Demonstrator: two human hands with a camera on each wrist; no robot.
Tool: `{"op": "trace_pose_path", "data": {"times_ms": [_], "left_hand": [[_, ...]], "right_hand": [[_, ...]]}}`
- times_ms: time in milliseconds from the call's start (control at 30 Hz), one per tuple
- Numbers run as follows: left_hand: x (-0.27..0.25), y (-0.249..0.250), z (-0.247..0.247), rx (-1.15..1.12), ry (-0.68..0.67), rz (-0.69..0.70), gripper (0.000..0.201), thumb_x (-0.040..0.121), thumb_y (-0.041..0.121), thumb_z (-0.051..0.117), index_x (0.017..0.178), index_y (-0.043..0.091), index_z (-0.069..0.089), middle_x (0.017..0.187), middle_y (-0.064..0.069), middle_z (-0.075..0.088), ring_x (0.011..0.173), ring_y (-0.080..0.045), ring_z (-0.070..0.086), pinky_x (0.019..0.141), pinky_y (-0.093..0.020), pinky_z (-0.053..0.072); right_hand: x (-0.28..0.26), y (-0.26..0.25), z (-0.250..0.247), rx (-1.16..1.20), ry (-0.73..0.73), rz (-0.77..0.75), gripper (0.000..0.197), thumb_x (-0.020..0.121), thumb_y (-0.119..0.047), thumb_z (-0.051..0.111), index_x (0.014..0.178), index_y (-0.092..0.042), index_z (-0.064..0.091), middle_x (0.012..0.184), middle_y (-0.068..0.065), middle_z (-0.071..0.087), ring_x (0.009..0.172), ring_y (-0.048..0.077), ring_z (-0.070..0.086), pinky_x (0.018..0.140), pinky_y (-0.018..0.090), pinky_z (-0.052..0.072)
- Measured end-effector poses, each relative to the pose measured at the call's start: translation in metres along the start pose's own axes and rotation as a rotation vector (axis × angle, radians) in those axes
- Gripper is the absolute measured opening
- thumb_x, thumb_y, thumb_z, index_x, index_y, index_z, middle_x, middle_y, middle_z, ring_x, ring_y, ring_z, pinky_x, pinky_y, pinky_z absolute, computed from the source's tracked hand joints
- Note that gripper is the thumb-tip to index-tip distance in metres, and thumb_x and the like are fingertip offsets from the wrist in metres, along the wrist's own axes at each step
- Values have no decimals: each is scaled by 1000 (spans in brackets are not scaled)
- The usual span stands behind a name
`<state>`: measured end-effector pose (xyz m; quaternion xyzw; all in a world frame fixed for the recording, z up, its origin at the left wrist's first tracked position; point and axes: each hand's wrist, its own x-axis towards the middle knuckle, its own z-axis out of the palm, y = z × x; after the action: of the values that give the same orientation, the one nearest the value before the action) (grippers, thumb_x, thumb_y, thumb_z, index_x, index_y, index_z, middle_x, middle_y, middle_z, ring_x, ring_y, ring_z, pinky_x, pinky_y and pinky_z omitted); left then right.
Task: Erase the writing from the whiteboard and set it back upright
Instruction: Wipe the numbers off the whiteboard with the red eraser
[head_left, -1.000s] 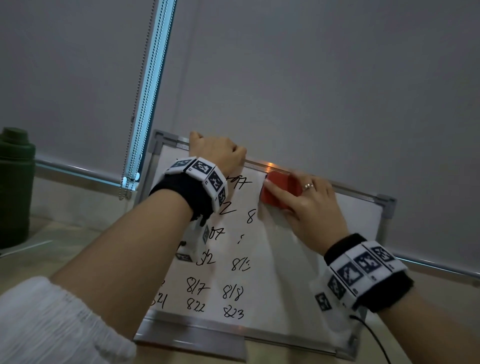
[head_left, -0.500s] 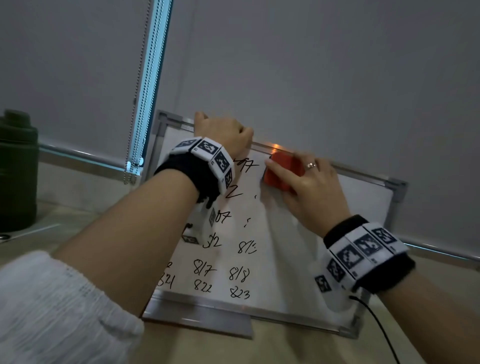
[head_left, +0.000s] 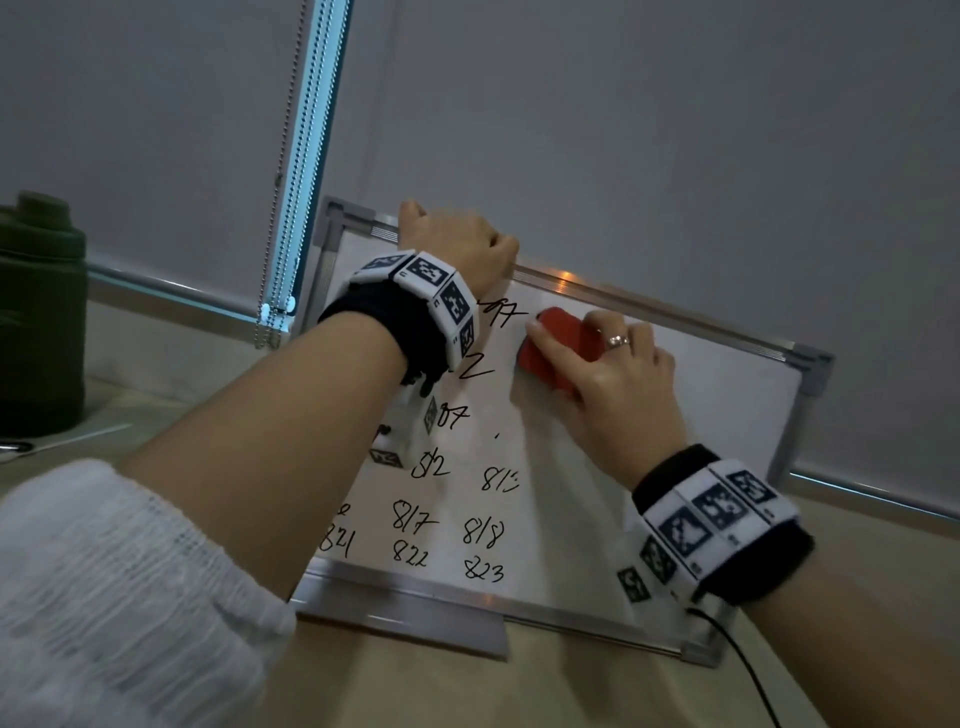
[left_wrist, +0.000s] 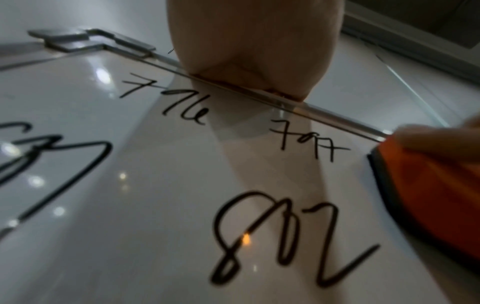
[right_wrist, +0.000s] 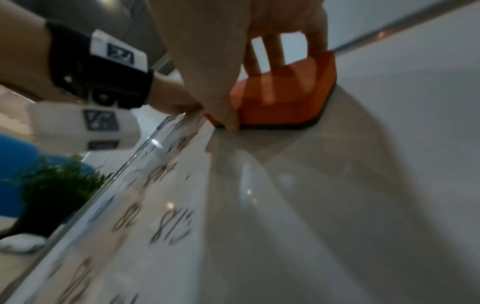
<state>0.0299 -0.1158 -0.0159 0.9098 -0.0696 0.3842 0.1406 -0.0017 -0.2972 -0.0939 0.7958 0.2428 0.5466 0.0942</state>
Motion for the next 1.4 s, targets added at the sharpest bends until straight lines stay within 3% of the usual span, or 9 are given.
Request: {"op": "trace_pose_path", "data": {"times_ms": [267,500,733,833,933,1066,1166,1266,1400], "left_hand": [[1,0,0,16,-6,-10,44,91,28,27,80,15,68,72,-3,54,78,-25,50,95,-40,25],[6,-1,4,6,-11,-21,49,92,32,24,87,15,70,83,-5,61,78,-23,49,99,-41,24],[5,0,3,15,-14,-39,49,91,34,25,85,15,70,62,0,49,75,-24,49,97,-41,25],[5,0,3,0,-4,-28,50,90,33,26,86,14,72,74,-3,58,75,-24,50,97,-41,25],[4,-1,4,-6,4,-18,49,91,32,26,88,14,72,75,-3,59,75,-24,50,97,-40,24],[4,-1,3,5,-5,2,44,93,26,26,89,14,68,61,1,46,76,-25,49,99,-41,24],[4,-2,3,2,3,-20,46,92,29,26,88,13,69,67,-2,51,77,-24,49,97,-41,25],[4,-2,3,-10,9,-4,41,92,27,27,74,15,62,59,2,43,77,-25,49,96,-40,25],[4,-1,5,-36,17,-14,41,92,29,26,74,19,61,58,3,42,75,-24,48,97,-40,25]], "right_hand": [[-56,-24,12,-19,-91,-248,55,71,-29,64,125,-32,50,108,11,46,79,31,50,64,42,44],[-1,14,3,1,24,79,50,80,-39,48,127,-25,54,110,25,53,88,42,50,66,50,46],[-112,-8,26,14,-80,-364,54,69,-20,47,120,-38,47,110,9,43,83,26,43,73,40,38],[-113,-2,22,-11,-159,-545,47,74,-19,46,116,-40,48,106,5,46,76,25,51,69,37,35],[-65,11,12,25,-32,-286,29,90,-35,43,118,-37,51,103,12,55,73,30,53,66,39,41],[-49,10,16,34,29,2,47,77,-39,60,123,-32,53,106,15,50,84,29,41,68,41,41],[-96,-16,33,63,-25,-270,49,73,-24,61,118,-39,50,105,6,45,78,25,43,68,38,38],[-124,-25,34,76,-144,-547,30,86,-35,43,114,-41,51,104,3,46,75,22,45,67,35,34],[-82,-6,23,29,-98,-438,48,72,-30,45,120,-39,47,104,6,47,75,25,46,63,36,39]]}}
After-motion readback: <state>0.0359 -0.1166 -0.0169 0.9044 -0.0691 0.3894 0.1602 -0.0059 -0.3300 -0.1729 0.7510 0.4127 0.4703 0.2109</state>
